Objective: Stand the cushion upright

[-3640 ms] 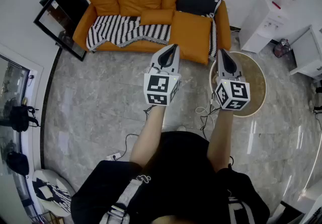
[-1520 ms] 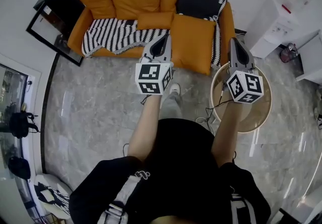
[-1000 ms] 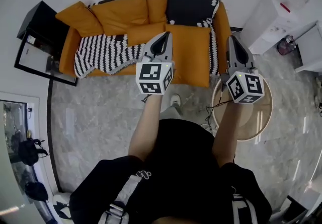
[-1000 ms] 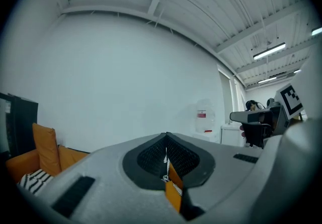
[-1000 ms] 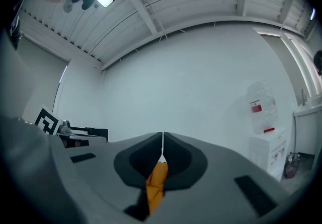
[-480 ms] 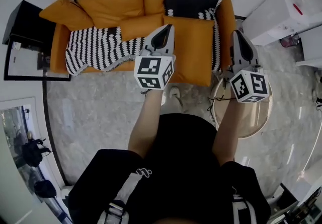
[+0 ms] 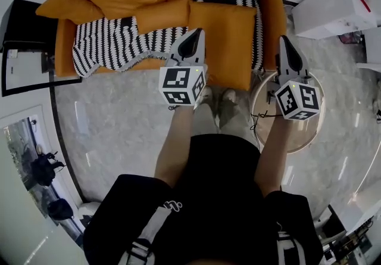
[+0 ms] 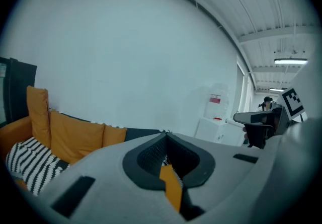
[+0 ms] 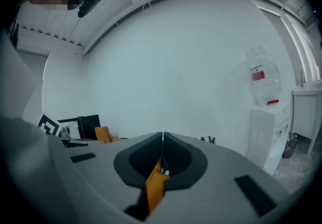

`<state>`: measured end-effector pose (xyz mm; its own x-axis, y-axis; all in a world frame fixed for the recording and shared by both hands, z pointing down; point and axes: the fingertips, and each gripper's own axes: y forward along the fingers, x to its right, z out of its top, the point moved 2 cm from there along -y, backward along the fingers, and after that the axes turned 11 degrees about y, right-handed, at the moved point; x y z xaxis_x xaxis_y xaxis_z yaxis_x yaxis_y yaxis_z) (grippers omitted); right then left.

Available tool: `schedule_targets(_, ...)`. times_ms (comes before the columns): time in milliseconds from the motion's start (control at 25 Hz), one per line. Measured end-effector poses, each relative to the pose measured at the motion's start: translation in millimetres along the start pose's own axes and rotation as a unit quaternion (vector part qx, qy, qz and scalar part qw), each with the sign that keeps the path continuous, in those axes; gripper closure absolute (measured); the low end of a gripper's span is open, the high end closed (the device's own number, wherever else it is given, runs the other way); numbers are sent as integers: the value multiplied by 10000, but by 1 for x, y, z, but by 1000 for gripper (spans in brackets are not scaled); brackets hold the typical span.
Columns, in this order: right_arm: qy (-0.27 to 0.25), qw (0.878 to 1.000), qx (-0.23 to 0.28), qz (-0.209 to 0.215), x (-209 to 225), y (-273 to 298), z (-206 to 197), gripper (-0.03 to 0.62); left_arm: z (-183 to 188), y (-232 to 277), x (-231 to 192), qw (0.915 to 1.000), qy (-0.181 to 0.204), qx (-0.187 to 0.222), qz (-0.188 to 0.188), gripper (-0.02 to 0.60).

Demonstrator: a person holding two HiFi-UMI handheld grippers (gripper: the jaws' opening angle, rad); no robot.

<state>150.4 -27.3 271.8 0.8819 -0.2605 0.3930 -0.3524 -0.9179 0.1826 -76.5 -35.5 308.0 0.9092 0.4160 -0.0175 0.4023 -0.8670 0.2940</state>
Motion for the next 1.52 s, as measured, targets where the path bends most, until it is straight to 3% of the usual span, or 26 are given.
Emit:
schedule_targets(400, 265, 9969, -737, -53, 35, 11, -74, 582, -87, -5, -16, 9962, -310, -738, 353, 572)
schedule_targets(760, 376, 9878, -1500, -197, 57, 17, -160, 582, -167, -7, -5, 9881, -454, -1459, 200, 572)
schedule_targets(1160, 432, 9733, -2207, -461, 88, 5, -260, 582, -271, -16, 0, 9726, -630, -2238, -33, 572)
schedule_targets(1520, 328, 9565, -2807, -719, 135, -16, -344, 580, -356, -7, 17, 9553, -544, -2891, -288, 571)
